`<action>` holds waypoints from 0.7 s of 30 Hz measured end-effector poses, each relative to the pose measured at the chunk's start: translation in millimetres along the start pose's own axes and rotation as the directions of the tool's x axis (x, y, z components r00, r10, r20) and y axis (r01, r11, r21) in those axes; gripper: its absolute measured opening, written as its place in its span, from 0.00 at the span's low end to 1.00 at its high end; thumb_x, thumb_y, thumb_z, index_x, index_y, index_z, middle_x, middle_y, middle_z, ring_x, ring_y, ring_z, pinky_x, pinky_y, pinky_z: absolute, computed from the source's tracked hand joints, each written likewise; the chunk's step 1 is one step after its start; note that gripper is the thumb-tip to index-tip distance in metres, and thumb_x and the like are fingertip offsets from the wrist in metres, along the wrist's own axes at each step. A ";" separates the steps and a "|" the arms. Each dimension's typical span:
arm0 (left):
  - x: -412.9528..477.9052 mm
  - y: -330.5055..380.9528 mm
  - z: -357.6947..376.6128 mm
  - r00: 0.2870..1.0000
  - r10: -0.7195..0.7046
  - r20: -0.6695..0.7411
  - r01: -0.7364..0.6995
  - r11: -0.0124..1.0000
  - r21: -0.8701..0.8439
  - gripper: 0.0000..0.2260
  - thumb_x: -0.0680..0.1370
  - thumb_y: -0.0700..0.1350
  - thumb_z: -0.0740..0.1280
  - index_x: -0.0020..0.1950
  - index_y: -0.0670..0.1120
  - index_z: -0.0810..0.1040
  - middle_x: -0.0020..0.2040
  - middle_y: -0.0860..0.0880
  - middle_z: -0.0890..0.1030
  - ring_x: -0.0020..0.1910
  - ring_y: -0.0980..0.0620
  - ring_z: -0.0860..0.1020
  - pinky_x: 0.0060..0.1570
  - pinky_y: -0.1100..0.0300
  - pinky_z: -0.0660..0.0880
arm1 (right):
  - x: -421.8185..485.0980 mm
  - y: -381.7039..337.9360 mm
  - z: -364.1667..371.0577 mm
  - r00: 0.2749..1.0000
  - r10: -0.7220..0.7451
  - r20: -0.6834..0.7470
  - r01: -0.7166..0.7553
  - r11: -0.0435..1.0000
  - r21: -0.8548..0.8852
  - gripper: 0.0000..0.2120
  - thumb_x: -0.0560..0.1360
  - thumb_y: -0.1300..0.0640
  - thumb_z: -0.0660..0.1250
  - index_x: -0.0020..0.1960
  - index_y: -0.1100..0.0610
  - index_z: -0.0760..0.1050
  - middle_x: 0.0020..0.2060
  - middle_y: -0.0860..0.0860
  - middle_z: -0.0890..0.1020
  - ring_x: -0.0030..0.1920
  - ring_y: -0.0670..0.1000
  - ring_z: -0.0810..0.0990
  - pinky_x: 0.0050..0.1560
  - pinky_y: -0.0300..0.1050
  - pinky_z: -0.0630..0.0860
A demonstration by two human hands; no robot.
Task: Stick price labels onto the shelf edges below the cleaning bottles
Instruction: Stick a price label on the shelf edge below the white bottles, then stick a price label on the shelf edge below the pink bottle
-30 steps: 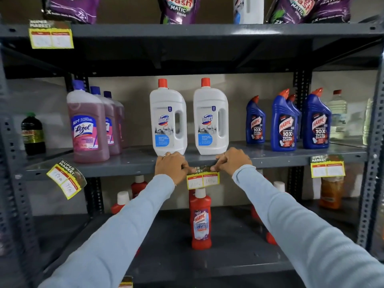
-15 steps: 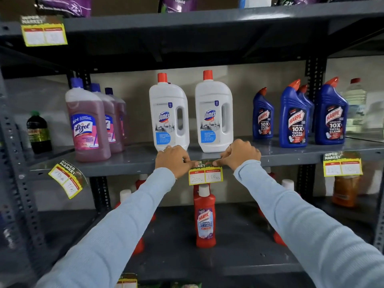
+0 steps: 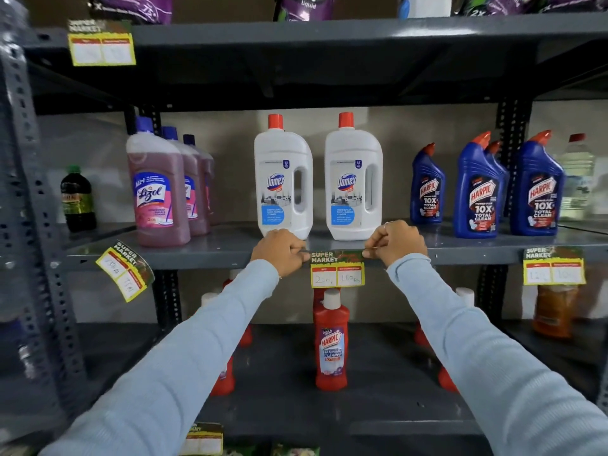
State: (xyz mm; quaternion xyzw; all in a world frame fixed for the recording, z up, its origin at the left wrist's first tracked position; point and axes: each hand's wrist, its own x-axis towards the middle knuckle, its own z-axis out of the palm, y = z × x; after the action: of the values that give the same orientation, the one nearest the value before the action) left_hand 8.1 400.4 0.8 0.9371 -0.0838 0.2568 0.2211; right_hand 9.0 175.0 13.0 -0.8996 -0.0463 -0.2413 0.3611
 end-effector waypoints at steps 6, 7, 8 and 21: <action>-28.2 -51.8 -45.3 0.939 0.289 0.188 -0.270 0.955 -0.120 0.07 0.70 0.42 0.72 0.43 0.50 0.75 0.58 0.49 0.81 0.58 0.53 0.76 0.62 0.56 0.69 | -46.8 -5.4 38.4 0.983 -0.080 -0.162 0.098 0.989 0.107 0.15 0.72 0.67 0.67 0.55 0.51 0.76 0.57 0.53 0.80 0.64 0.58 0.75 0.64 0.58 0.74; -31.1 -63.8 -57.3 0.930 0.307 0.201 -0.290 0.950 -0.114 0.13 0.71 0.43 0.71 0.52 0.52 0.74 0.59 0.51 0.79 0.58 0.56 0.75 0.62 0.59 0.67 | -55.2 -15.4 51.0 0.980 -0.140 -0.143 0.154 0.983 0.099 0.18 0.71 0.67 0.67 0.58 0.52 0.75 0.61 0.54 0.78 0.66 0.57 0.72 0.67 0.56 0.72; -33.4 -76.0 -67.7 0.921 0.326 0.215 -0.310 0.945 -0.106 0.18 0.72 0.44 0.70 0.59 0.52 0.71 0.61 0.51 0.78 0.59 0.58 0.74 0.61 0.60 0.67 | -63.2 -26.1 64.7 0.972 -0.209 -0.104 0.216 0.975 0.057 0.20 0.69 0.66 0.68 0.60 0.53 0.74 0.64 0.54 0.75 0.69 0.57 0.69 0.71 0.54 0.67; -38.4 -263.0 -220.9 0.934 0.028 0.356 -0.231 0.808 0.542 0.14 0.79 0.51 0.58 0.64 0.52 0.70 0.62 0.39 0.74 0.60 0.37 0.73 0.57 0.50 0.70 | -88.3 -255.3 268.0 0.949 -0.281 0.141 0.302 0.938 -0.170 0.19 0.71 0.38 0.66 0.53 0.49 0.81 0.71 0.49 0.67 0.78 0.53 0.44 0.68 0.71 0.30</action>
State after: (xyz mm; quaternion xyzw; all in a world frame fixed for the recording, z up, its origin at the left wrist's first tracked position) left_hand -51.6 736.8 53.4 0.9811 -0.1032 0.1235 -0.1078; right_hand -27.0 550.8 -35.0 -0.9252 -0.1767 -0.2437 0.2310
